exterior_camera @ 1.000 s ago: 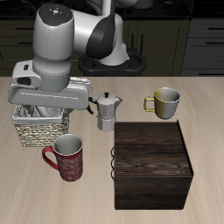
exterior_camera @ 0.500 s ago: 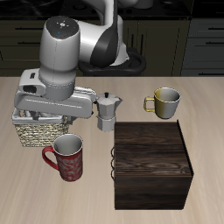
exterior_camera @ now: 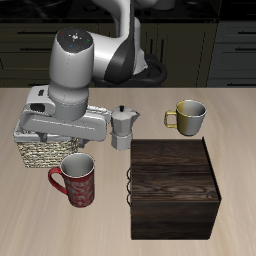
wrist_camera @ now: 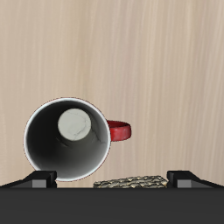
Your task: Place the red mug in the basket
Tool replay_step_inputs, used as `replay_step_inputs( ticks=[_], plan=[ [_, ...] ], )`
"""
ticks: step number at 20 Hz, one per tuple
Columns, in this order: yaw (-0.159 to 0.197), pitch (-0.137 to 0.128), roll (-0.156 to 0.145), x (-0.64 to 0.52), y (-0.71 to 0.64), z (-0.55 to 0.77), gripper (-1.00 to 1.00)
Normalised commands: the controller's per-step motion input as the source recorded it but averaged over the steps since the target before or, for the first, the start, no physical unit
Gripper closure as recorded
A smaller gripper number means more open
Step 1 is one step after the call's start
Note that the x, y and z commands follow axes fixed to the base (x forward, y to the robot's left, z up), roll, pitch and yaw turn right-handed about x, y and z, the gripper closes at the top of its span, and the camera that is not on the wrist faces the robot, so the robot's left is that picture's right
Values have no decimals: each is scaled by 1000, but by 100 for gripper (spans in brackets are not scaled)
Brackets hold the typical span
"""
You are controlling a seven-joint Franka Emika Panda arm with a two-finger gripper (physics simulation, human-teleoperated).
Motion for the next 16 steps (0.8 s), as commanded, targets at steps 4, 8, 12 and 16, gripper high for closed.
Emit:
replay_step_inputs(
  ticks=[4, 8, 12, 16],
  plan=[
    [-28, 18, -18, 2, -51, -370, -100],
    [-38, 34, 0, 40, -47, -283, -100],
    [-28, 37, -17, 12, -60, -302, -100],
    [-40, 47, 1, 44, -49, -319, -100]
  ],
)
